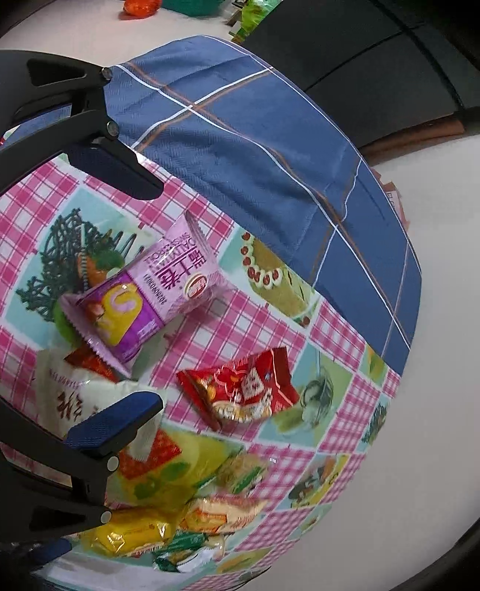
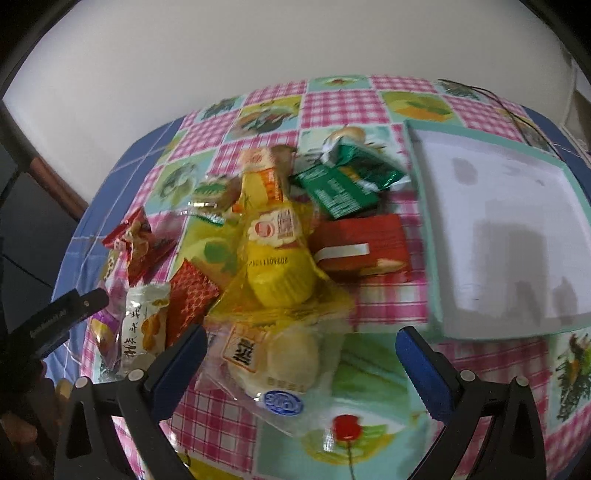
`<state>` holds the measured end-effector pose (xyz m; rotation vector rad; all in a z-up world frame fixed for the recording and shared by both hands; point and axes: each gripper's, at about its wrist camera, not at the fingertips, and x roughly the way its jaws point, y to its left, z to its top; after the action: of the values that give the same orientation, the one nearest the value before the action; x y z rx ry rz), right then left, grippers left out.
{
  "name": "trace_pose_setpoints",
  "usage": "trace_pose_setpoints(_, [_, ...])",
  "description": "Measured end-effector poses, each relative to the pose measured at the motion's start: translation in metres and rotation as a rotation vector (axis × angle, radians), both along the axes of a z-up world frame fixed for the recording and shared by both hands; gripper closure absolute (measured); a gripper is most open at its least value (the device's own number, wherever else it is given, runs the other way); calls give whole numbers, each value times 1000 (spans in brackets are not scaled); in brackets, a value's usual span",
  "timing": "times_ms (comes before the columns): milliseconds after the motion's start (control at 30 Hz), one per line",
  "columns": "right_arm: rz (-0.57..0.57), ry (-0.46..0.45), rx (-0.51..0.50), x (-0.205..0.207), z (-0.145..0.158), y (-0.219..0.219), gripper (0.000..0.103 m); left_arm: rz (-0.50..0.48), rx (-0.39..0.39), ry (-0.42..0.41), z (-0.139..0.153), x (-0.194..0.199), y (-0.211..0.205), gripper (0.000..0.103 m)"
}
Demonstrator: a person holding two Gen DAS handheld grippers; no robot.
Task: Organize snacks
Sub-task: 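Grasp the purple swiss roll with the left tool while the right grasps the clear bun, then carry the swiss roll into the tray with the left tool while the right carries the bun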
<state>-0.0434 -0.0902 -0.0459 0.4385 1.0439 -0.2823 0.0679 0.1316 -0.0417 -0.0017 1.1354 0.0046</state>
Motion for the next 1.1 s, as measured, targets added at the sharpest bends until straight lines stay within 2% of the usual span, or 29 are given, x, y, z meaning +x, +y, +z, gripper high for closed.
trace_pose_setpoints(233, [36, 45, -2, 7, -12, 10, 0, 26, 9, 77, -17, 8, 3, 0])
trace_pose_setpoints(267, [35, 50, 1, 7, -13, 10, 0, 32, 13, 87, -20, 8, 4, 3])
trace_pose_setpoints(367, [30, 45, 20, 7, -13, 9, 6, 41, -10, 107, -25, 10, 6, 16])
trace_pose_setpoints(433, [26, 40, 26, 5, -12, 8, 17, 35, -18, 116, -27, 11, 5, 25])
trace_pose_setpoints(500, [25, 43, 43, 5, -12, 8, 25, 21, -16, 124, -29, 12, 2, 40])
trace_pose_setpoints(567, [22, 48, 74, 4, -14, 5, 28, 10, -25, 133, -30, 12, 1, 51])
trace_pose_setpoints(667, [25, 50, 97, 1, -12, 2, 33, 6, -20, 133, -29, 8, 0, 59])
trace_pose_setpoints(733, [28, 55, 99, 0, -11, 1, 37, 6, -21, 128, -28, 7, 0, 61])
trace_pose_setpoints(900, [33, 61, 127, -6, -10, -3, 39, 10, -10, 117, -24, 4, -3, 63])
trace_pose_setpoints(1100, [36, 54, 185, -15, -4, -11, 40, 10, -5, 61, -1, -6, -7, 63])
